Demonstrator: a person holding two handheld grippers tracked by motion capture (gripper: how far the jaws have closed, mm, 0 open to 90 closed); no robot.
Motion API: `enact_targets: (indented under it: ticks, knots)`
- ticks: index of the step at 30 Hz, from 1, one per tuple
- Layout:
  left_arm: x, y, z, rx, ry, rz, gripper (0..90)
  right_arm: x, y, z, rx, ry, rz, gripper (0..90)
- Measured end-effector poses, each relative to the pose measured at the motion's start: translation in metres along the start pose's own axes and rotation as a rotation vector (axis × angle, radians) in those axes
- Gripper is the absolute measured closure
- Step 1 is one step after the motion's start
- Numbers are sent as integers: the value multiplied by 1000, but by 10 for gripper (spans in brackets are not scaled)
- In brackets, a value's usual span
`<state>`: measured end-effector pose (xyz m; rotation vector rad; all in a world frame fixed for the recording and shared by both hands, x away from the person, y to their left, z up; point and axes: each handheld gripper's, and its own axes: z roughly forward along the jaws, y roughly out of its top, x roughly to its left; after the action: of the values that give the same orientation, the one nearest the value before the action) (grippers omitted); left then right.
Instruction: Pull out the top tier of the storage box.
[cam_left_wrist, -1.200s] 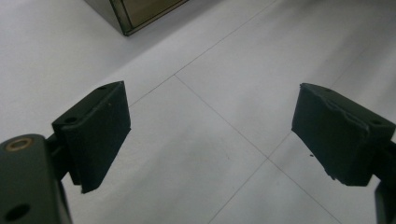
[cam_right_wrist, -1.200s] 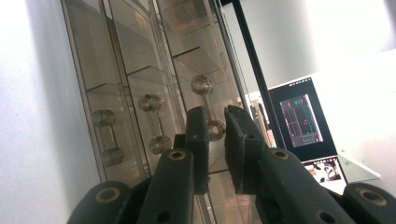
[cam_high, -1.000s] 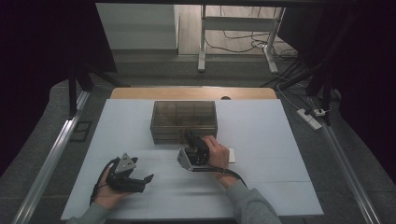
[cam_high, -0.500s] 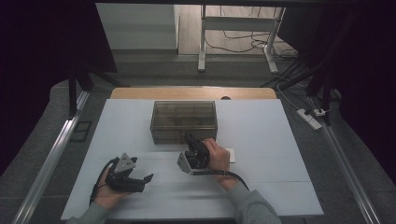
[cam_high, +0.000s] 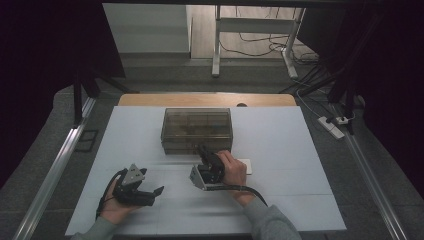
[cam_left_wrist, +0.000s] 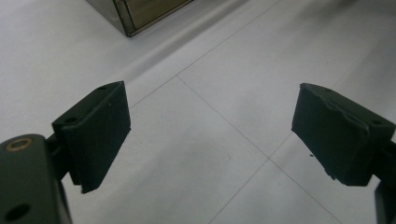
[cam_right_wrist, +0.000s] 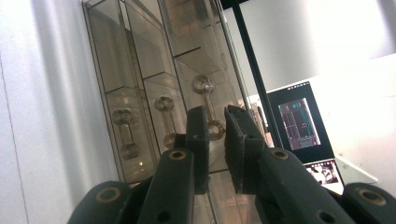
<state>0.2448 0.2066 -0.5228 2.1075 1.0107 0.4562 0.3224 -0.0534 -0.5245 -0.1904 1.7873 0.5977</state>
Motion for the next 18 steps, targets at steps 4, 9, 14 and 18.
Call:
enact_targets:
  ticks: [4, 9, 14, 18]
  knots:
    - [0, 0, 0, 0, 0, 1, 117, 0, 0, 0, 1, 1, 2, 796]
    - [0, 0, 0, -1, 0, 1, 117, -1, 0, -1, 11, 9, -2, 796]
    - [0, 0, 0, -1, 0, 2, 117, -2, 0, 0, -3, 12, 16, 793]
    - [0, 0, 0, -2, 0, 1, 117, -3, 0, 0, -4, 26, 34, 786]
